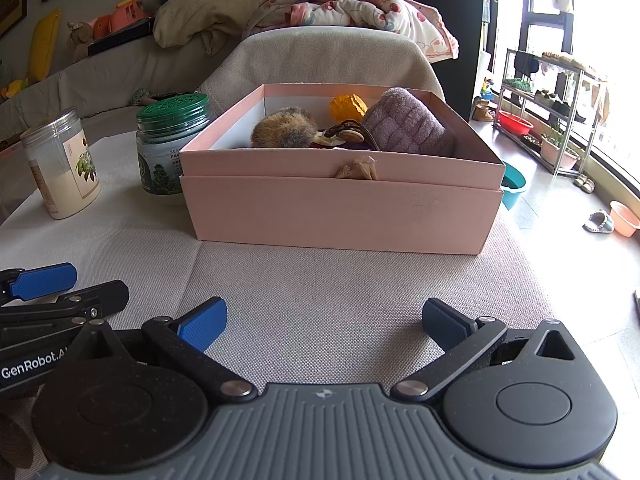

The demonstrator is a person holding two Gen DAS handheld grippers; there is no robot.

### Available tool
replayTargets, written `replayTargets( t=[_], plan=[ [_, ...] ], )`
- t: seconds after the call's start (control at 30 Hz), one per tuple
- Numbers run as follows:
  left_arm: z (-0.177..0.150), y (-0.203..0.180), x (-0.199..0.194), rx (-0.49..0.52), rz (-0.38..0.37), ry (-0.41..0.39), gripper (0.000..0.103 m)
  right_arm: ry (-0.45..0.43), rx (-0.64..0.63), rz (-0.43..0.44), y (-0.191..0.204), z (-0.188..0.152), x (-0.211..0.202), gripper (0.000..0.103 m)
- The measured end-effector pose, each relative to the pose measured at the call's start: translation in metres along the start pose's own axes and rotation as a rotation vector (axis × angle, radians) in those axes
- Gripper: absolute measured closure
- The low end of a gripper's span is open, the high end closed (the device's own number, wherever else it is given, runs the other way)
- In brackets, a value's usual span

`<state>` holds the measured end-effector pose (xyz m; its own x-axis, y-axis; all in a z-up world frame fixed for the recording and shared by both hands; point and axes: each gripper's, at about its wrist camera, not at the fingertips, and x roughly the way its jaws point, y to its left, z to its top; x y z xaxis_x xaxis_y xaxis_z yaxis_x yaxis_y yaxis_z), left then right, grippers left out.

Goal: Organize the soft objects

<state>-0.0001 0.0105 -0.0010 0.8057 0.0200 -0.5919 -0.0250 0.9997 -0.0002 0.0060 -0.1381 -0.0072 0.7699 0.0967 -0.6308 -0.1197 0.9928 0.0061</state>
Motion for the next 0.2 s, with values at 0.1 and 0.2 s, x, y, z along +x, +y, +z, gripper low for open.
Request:
replayTargets(
  t=[0.1, 0.2],
  plan=[
    [-0.0001, 0.0003, 0.0001, 0.001, 0.000, 0.000, 0.044, 0.000, 0.000, 0.000, -0.0003, 0.0002, 0.0002, 0.000],
    [0.0001, -0.0005, 0.0007, 0.000, -0.001, 0.000, 0.044, 0.000, 0.000, 0.000, -0.0003, 0.0002, 0.0003, 0.000]
  ],
)
